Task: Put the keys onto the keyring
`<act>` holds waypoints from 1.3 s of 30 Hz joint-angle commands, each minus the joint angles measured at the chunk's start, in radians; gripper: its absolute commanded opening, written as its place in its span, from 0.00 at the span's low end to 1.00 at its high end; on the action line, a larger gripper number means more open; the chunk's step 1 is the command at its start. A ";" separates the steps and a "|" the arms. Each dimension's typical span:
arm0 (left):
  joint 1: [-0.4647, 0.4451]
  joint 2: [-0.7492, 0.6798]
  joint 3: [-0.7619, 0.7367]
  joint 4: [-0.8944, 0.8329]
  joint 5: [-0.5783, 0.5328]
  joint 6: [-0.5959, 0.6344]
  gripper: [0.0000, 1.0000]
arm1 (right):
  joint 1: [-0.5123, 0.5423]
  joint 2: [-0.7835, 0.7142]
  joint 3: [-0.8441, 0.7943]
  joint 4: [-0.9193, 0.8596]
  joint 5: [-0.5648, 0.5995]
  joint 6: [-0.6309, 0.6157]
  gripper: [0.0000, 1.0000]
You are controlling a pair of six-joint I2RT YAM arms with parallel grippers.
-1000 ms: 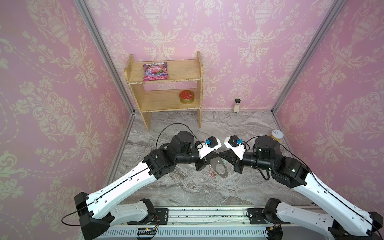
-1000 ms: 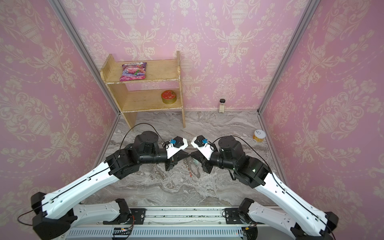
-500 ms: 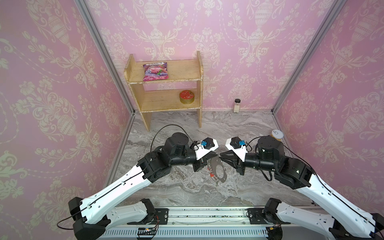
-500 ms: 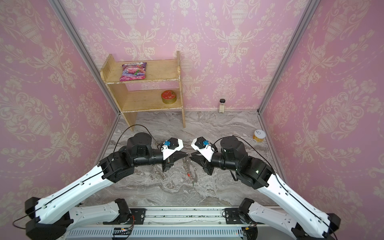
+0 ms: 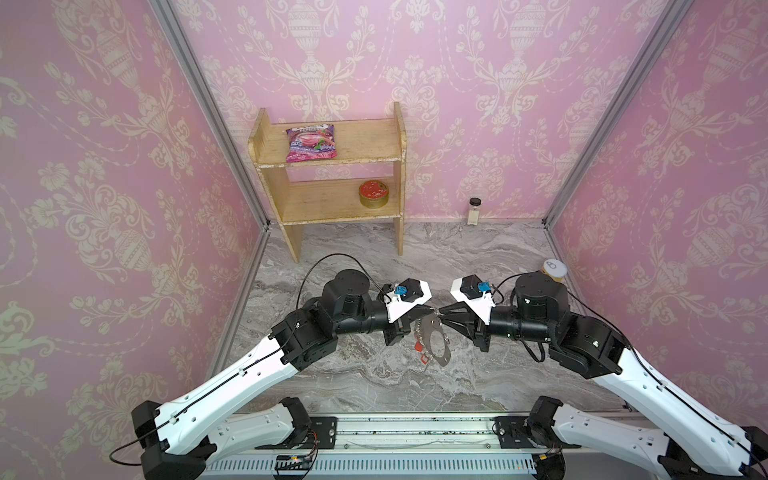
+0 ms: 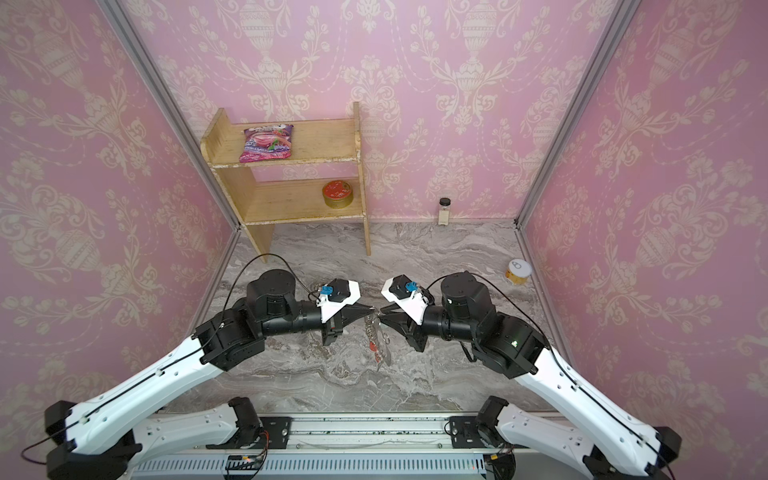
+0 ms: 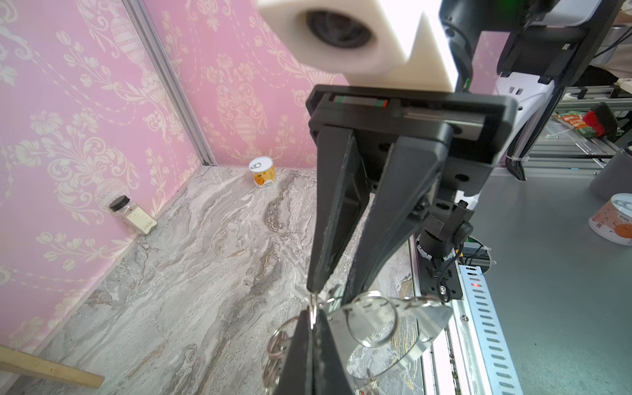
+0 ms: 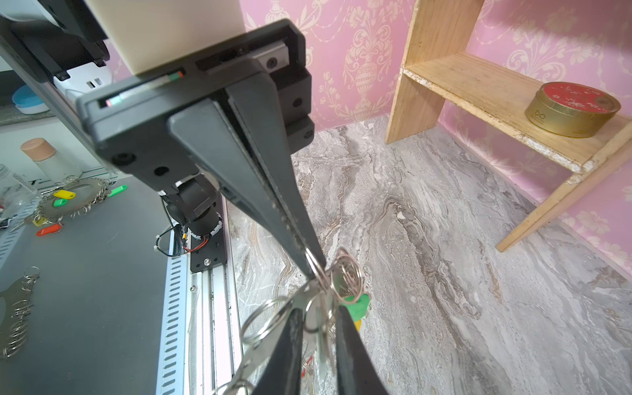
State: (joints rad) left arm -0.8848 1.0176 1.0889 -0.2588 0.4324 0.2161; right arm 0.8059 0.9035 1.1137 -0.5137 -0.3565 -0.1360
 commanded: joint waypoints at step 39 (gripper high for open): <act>0.056 -0.065 -0.105 0.396 0.263 -0.083 0.00 | -0.037 -0.015 0.002 0.080 -0.256 0.005 0.12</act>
State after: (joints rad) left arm -0.8337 0.9638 0.9634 0.0490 0.6743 0.1623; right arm 0.7666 0.8734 1.1286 -0.4267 -0.5659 -0.1535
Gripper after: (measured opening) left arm 0.044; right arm 0.129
